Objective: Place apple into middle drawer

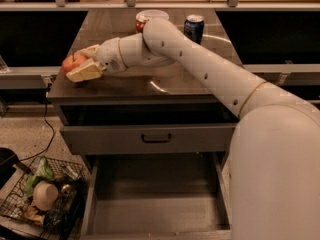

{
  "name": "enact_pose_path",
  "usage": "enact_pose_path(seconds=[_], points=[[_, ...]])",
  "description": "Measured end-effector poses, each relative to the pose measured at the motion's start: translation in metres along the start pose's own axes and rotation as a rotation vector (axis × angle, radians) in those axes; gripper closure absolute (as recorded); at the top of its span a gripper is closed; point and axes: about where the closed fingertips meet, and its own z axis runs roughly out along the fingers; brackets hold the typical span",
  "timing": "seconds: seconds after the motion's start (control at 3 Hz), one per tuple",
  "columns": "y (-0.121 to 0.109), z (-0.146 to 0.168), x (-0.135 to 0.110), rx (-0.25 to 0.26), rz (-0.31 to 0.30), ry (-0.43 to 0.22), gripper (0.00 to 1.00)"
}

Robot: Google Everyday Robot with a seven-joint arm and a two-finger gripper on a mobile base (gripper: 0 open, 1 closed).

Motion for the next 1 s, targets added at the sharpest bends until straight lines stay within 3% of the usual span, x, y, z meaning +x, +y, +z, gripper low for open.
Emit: enact_pose_path(seconds=[0.67, 1.0], points=[[0.036, -0.035, -0.042, 0.062, -0.102, 0.018, 1.00], [0.078, -0.053, -0.054, 0.033, -0.133, 0.002, 1.00]])
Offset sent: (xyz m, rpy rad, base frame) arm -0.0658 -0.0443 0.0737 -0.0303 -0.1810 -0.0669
